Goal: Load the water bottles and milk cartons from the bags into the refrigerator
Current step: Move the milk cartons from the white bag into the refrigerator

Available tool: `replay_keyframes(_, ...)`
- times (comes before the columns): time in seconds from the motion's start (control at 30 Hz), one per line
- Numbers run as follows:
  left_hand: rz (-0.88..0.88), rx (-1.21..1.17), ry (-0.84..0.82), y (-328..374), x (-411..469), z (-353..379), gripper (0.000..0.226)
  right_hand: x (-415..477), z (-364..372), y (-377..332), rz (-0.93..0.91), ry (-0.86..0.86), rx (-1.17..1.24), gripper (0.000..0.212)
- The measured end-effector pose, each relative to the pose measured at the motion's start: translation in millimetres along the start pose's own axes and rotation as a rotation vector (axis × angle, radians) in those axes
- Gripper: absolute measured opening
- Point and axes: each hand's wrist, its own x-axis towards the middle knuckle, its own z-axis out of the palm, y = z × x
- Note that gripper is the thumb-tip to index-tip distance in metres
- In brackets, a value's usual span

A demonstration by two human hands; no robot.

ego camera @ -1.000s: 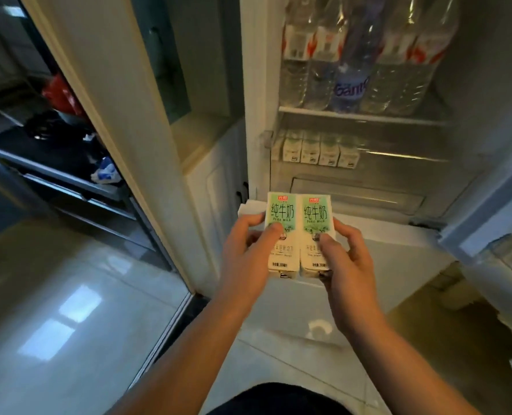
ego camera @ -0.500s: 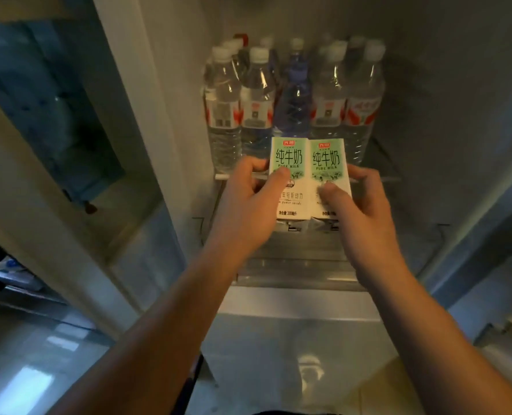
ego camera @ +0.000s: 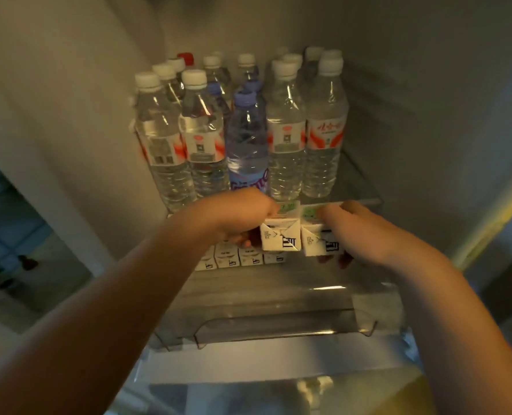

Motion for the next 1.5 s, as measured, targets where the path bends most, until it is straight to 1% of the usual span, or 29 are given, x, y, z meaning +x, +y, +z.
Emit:
replay_keyframes(0.07, -0.043, -0.056, -0.103, -2, 12, 5, 0.025, 9, -4, 2, 0.046, 0.007, -0.033, 0.041)
replay_keyframes(0.13, -0.087, -0.106, -0.198, -4, 25, 11, 0.025, 14, -8, 3, 0.107, -0.015, 0.002, 0.036)
replay_keyframes(0.2, -0.138, -0.131, -0.264, -7, 40, 20, 0.028, 19, -11, 7, 0.179, -0.073, 0.027, 0.038)
replay_keyframes(0.33, -0.205, -0.127, -0.344, -6, 60, 33, 0.033, 34, -20, 15, 0.290, -0.194, -0.015, 0.045)
replay_keyframes(0.5, -0.188, -0.007, -0.315, 0, 80, 45, 0.029, 58, -18, 19, 0.441, -0.217, -0.041, 0.035)
replay_keyframes(0.6, -0.186, 0.097, -0.298, -7, 92, 60, 0.027, 68, -11, 25, 0.490, -0.212, -0.110, 0.031)
replay_keyframes(0.67, -0.156, 0.141, -0.277, -15, 98, 71, 0.026, 70, -5, 32, 0.518, -0.246, -0.105, 0.030)
replay_keyframes(0.77, -0.109, 0.169, -0.244, -22, 100, 80, 0.017, 74, -2, 43, 0.558, -0.304, -0.037, 0.022)
replay_keyframes(0.87, -0.065, 0.255, -0.254, -30, 106, 83, 0.021, 79, -2, 45, 0.588, -0.349, -0.075, 0.015)
replay_keyframes(0.93, -0.051, 0.292, -0.248, -34, 110, 85, 0.021, 82, 0, 45, 0.596, -0.378, -0.147, 0.014)
replay_keyframes(1.0, -0.040, 0.350, -0.269, -37, 114, 87, 0.021, 84, 5, 45, 0.585, -0.414, -0.271, 0.012)
replay_keyframes(1.03, -0.034, 0.388, -0.297, -37, 115, 87, 0.021, 85, 8, 45, 0.579, -0.431, -0.335, 0.014)
replay_keyframes(1.07, -0.015, 0.445, -0.314, -36, 114, 85, 0.023, 86, 9, 45, 0.577, -0.446, -0.387, 0.020)
replay_keyframes(1.13, 0.084, 0.601, -0.275, -34, 111, 80, 0.036, 86, 9, 44, 0.575, -0.495, -0.452, 0.032)
replay_keyframes(1.2, 0.198, 0.761, -0.215, -32, 106, 75, 0.063, 87, 7, 42, 0.590, -0.551, -0.476, 0.028)
replay_keyframes(1.27, 0.237, 0.870, -0.189, -29, 100, 72, 0.091, 85, 5, 38, 0.601, -0.581, -0.504, 0.022)
replay_keyframes(1.33, 0.204, 0.959, -0.178, -29, 99, 70, 0.115, 80, 3, 29, 0.575, -0.575, -0.573, 0.018)
replay_keyframes(1.4, 0.163, 1.017, -0.216, -31, 100, 69, 0.132, 77, 1, 23, 0.493, -0.508, -0.663, 0.015)
replay_keyframes(1.43, 0.133, 1.039, -0.253, -33, 101, 69, 0.138, 78, 0, 22, 0.469, -0.483, -0.690, 0.019)
replay_keyframes(1.5, 0.075, 1.081, -0.308, -37, 103, 70, 0.143, 82, -1, 25, 0.473, -0.487, -0.708, 0.028)
